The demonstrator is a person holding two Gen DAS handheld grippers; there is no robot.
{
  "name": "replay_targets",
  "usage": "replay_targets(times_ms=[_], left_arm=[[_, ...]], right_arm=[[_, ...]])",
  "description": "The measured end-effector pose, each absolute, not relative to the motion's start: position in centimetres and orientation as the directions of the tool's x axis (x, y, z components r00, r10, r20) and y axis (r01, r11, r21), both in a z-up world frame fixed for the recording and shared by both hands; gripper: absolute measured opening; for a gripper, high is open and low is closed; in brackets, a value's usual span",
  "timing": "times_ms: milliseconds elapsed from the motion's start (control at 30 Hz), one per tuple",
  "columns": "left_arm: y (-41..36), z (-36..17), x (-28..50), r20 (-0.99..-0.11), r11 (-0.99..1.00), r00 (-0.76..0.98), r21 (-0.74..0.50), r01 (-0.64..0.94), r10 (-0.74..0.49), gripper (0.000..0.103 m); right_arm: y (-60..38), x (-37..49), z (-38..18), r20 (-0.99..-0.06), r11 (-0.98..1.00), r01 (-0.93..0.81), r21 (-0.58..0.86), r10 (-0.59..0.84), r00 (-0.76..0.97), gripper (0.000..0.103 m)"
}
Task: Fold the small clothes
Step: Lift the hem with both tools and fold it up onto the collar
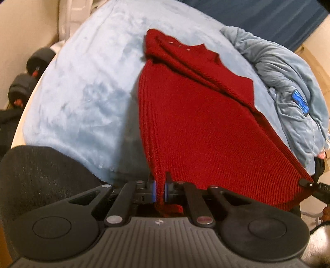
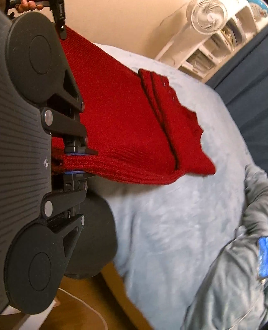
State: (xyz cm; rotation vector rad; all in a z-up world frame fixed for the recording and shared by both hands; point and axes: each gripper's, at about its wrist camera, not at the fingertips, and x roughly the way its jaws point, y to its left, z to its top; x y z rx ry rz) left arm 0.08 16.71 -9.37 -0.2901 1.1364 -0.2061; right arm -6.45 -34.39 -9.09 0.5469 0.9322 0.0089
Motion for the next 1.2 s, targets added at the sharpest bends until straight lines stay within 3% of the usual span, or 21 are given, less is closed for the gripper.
replay_targets(times_ms=[367,567,633,667,700,733,800,833,933,1033,1200], left_arm=[[16.7,-5.1,11.3,-0.853,0.913,0.414,-0.393,-0.112,-0.316,0.007],[15.3,-1.1,26.1,-0.81,0.918,0.515,-0.383,-0.105,-0.279,0.008],[15.5,-1.4,32.0,-0.799,0.909,0.564,-0.373,-0.188,-0.211,0.009],[15.7,-2.1,34.4,-0.789,0.896,0.583,-0.386,-0.222,-0.195,0.015],[16.0,-3.0,36.6,-0.783,0.876,0.597,-0.4,-0.27,-0.174,0.019],[16.2,-3.8,37.9,-0.786,0.861,0.601,-0.401,-0.314,-0.148,0.029],[16.1,-4.8,39.3,-0.796,0.869,0.605,-0.32,-0.378,-0.03,0.083],[15.9,-5.2,39.6,-0.791,0.879,0.612,-0.295,-0.374,-0.005,0.089],[15.5,-6.8,39.4,-0.776,0.926,0.631,-0.249,-0.283,-0.016,0.09],[14.7,-9.6,38.9,-0.801,0.952,0.594,-0.233,-0.196,-0.074,0.09],[11.1,-12.2,40.3,-0.843,0.992,0.537,-0.088,-0.086,-0.028,0.09]], right_arm=[[-36.6,4.6,-5.5,-0.74,0.815,0.236,0.53,0.308,0.598,0.012],[-38.3,19.3,-2.9,-0.726,0.809,0.261,0.527,0.27,0.632,0.013],[-39.6,25.0,-4.1,-0.741,0.772,0.337,0.538,0.242,0.627,0.02],[-40.1,27.3,-4.9,-0.748,0.754,0.376,0.538,0.221,0.626,0.023],[-40.8,29.1,-5.9,-0.754,0.735,0.421,0.531,0.182,0.632,0.035],[-41.2,29.9,-6.6,-0.755,0.72,0.454,0.525,0.148,0.638,0.058],[-42.1,29.6,-8.2,-0.736,0.686,0.493,0.535,0.092,0.671,0.072],[-42.4,28.9,-9.0,-0.721,0.678,0.488,0.549,0.09,0.687,0.072],[-42.2,27.3,-11.8,-0.713,0.719,0.432,0.545,0.126,0.689,0.072],[-40.6,26.8,-13.9,-0.729,0.812,0.384,0.44,0.073,0.681,0.072],[-37.5,29.6,-14.8,-0.726,0.889,0.314,0.334,0.03,0.687,0.072]])
